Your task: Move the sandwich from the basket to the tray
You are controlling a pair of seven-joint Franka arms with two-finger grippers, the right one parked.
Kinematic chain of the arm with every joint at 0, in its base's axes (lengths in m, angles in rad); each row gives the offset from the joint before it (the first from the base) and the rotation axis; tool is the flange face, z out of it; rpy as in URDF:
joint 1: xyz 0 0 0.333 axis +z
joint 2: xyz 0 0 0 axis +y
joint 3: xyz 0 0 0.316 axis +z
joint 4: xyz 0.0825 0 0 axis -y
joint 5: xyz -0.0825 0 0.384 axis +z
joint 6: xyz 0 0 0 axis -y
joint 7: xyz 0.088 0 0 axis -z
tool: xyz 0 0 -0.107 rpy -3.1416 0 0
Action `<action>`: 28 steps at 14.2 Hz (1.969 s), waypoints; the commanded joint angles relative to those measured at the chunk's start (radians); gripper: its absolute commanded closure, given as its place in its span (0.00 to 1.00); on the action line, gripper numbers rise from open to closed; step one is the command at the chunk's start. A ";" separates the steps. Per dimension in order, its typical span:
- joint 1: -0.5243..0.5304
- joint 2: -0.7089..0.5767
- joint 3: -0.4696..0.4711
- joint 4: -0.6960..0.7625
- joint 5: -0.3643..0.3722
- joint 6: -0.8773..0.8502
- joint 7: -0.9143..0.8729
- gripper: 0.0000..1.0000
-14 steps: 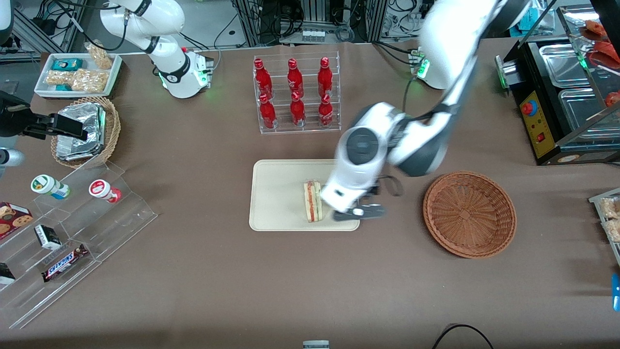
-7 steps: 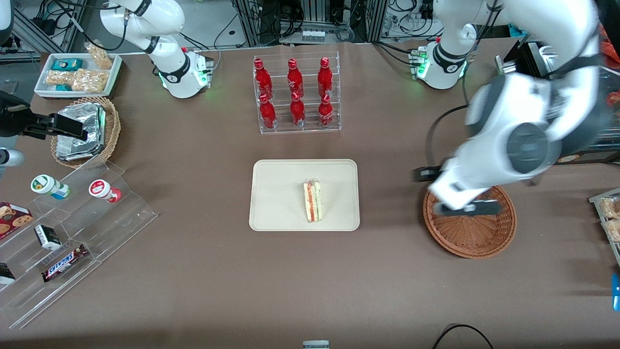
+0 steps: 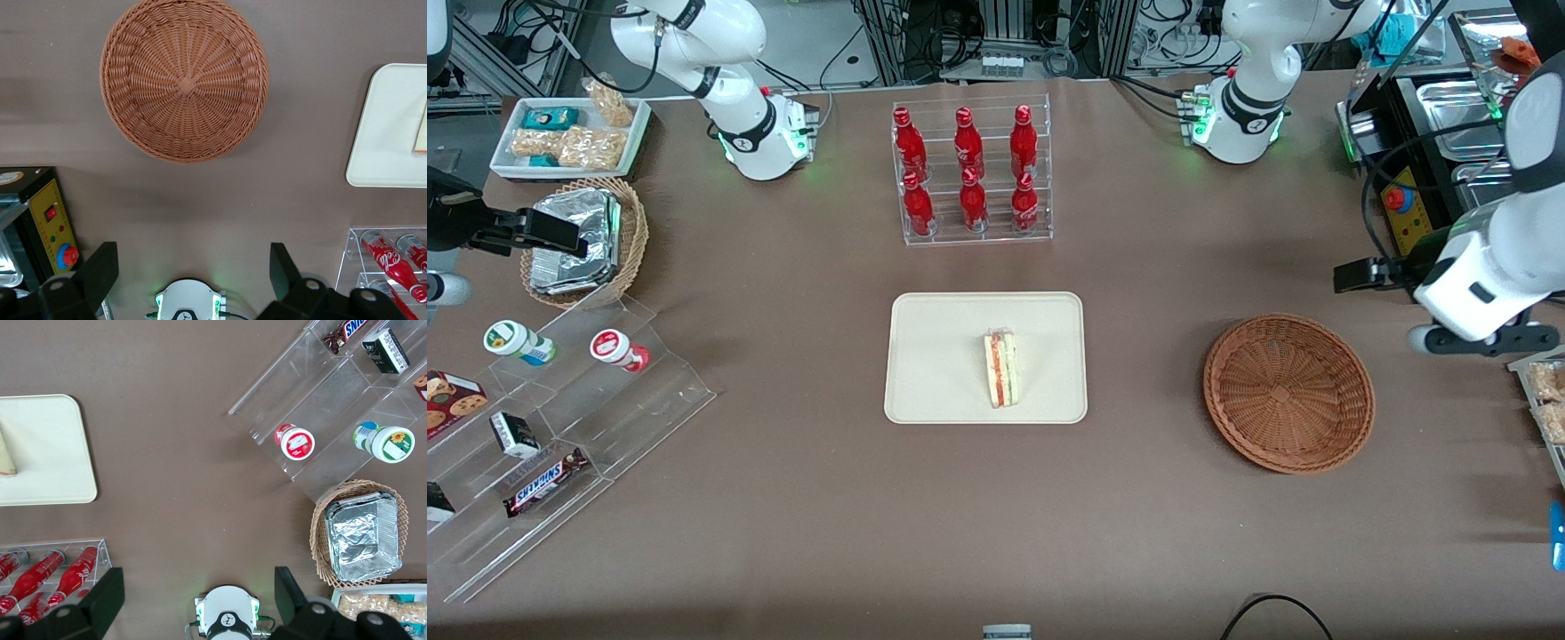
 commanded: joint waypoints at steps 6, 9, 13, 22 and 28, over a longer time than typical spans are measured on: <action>-0.006 -0.013 -0.019 0.087 0.007 -0.059 -0.229 0.00; -0.006 -0.071 -0.017 0.043 -0.023 -0.111 -0.299 0.00; 0.000 -0.197 -0.013 -0.133 0.010 -0.033 -0.143 0.00; 0.000 -0.183 -0.014 -0.075 0.018 -0.041 -0.130 0.00; 0.000 -0.183 -0.014 -0.077 0.017 -0.039 -0.132 0.00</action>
